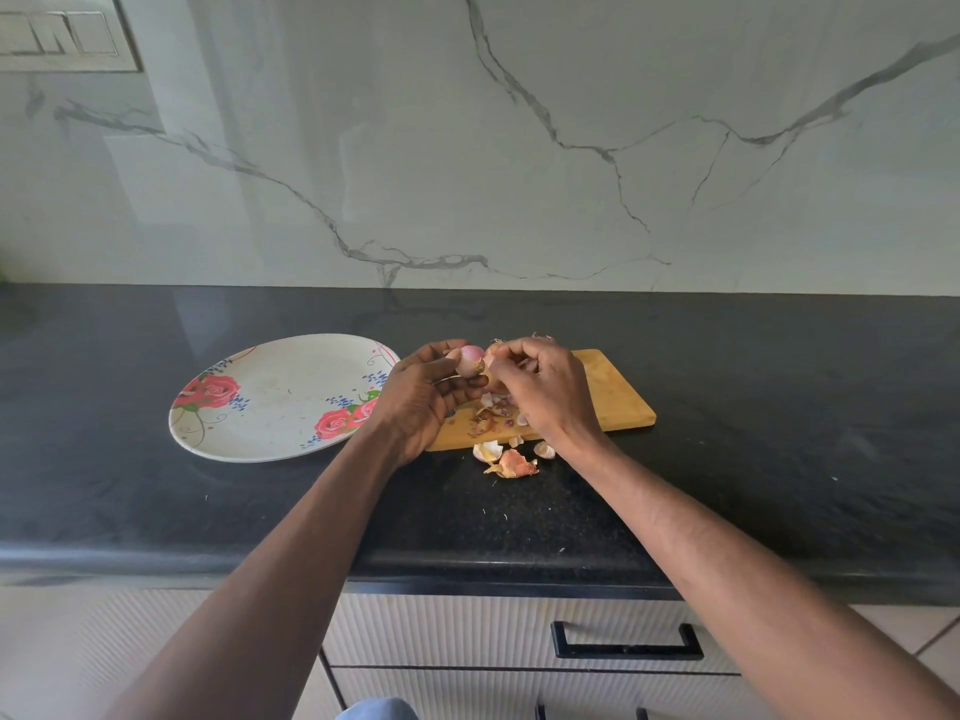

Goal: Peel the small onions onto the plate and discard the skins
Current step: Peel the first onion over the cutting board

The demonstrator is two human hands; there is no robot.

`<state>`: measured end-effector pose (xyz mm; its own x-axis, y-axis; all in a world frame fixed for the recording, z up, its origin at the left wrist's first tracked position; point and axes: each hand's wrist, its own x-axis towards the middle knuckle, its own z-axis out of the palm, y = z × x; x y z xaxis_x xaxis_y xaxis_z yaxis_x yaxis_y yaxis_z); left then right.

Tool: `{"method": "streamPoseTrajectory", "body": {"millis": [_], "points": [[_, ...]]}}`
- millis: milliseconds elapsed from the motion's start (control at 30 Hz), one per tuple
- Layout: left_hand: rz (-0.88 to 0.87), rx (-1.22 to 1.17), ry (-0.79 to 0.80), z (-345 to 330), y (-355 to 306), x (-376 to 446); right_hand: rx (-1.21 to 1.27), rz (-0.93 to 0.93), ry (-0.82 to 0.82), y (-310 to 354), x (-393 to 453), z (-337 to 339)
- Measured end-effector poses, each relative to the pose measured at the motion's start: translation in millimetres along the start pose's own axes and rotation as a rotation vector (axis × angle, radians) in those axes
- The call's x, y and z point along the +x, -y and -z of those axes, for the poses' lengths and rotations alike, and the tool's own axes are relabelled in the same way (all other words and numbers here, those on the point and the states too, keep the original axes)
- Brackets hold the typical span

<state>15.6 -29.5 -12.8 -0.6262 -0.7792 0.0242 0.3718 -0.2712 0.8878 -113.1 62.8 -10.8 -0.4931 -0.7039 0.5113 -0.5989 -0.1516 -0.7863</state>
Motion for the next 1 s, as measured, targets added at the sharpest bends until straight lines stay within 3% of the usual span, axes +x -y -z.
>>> {"method": "streamPoseTrajectory", "body": {"millis": [333,533,700,1000], "points": [[-0.009,0.025,0.036,-1.6,-0.5,-3.8,-0.045,-0.057,0.016,-1.2,3.5,-2.2],[-0.032,0.021,0.064,-4.3,0.5,-5.2,-0.205,0.047,0.08,6.3,-0.8,-1.7],[-0.049,0.005,0.009,-4.4,1.7,-4.3,-0.179,0.05,0.103,7.9,-2.2,-1.6],[-0.003,-0.058,-0.039,-1.9,-1.1,-2.8,-0.121,0.089,-0.019,1.0,-2.0,-1.5]]}}
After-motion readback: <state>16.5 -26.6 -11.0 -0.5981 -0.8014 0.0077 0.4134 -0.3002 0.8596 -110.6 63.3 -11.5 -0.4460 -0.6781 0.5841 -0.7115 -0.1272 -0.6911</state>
